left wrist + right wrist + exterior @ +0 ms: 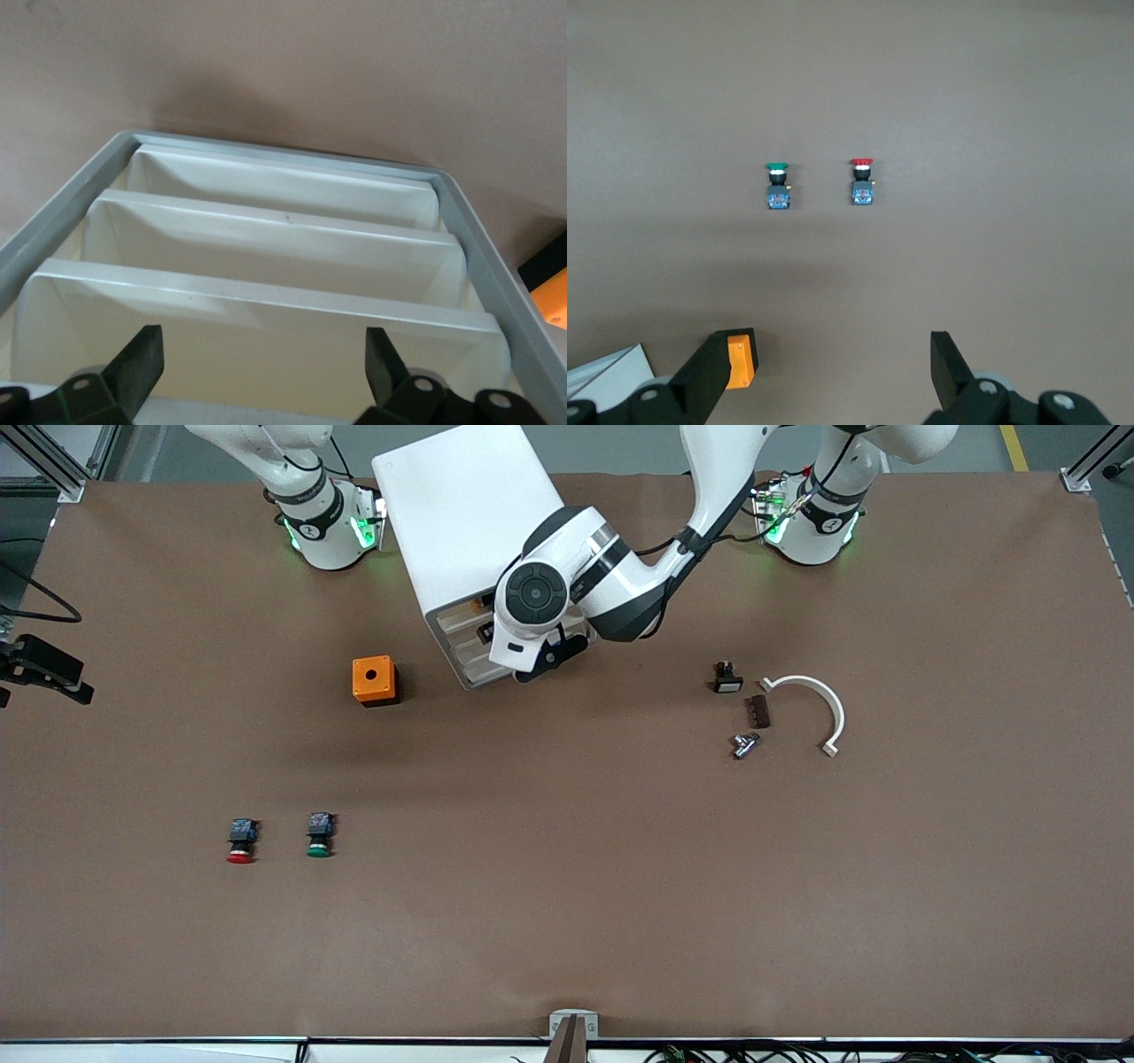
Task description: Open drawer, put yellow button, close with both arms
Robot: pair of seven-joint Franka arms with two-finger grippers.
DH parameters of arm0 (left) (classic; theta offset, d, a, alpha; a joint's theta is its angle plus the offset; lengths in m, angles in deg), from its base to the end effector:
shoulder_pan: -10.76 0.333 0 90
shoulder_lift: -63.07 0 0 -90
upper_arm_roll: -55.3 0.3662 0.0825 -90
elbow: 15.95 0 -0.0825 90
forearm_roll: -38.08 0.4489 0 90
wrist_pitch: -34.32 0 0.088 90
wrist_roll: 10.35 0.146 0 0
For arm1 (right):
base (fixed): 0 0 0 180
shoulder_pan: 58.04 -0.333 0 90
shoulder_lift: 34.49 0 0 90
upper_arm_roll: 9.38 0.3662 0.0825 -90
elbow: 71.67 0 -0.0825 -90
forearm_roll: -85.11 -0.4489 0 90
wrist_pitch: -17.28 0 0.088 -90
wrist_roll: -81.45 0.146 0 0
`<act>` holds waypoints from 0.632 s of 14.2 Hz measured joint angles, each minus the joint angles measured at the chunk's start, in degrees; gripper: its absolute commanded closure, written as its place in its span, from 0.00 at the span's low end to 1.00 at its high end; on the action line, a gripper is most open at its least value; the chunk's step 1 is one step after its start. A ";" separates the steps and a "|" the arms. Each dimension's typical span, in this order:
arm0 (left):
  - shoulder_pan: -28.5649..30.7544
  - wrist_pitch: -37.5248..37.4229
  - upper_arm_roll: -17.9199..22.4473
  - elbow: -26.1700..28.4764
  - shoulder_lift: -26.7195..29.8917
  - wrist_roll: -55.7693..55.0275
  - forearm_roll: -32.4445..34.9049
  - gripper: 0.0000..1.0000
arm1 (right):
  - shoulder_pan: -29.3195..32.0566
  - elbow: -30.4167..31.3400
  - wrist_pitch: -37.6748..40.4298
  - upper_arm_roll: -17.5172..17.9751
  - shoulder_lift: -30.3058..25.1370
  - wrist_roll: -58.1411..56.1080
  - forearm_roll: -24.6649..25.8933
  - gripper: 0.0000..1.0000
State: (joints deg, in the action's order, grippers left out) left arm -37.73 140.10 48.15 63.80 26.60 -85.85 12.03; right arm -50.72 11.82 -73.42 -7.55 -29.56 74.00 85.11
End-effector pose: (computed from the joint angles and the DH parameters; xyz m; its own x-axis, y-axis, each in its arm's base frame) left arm 0.4178 -0.6709 0.3120 0.7355 0.4593 -0.4982 0.4837 -0.8707 -0.0887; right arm 0.6508 -0.0635 0.6432 0.9986 0.0341 0.0398 0.0340 -0.9994 0.0024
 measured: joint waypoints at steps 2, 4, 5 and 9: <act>0.02 0.00 0.02 0.20 0.00 0.00 -0.80 0.00 | 0.00 0.66 0.28 0.05 0.08 0.00 0.00 0.00; 0.12 0.00 0.03 0.34 -0.01 0.04 -0.95 0.00 | -0.02 1.43 0.39 0.19 0.05 0.00 0.00 0.00; 0.14 0.00 0.03 0.34 -0.01 0.15 -0.96 0.00 | -0.07 1.82 0.40 0.33 0.00 0.00 0.00 0.00; 2.03 0.39 0.53 -0.15 0.51 2.81 -0.31 0.00 | -0.20 2.49 0.46 0.64 -0.15 0.00 0.02 0.00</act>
State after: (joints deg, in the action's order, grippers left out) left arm -35.70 140.49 48.68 63.65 27.11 -83.04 11.72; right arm -50.92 14.31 -72.96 -6.90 -29.71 74.00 85.13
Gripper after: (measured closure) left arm 0.000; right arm 0.000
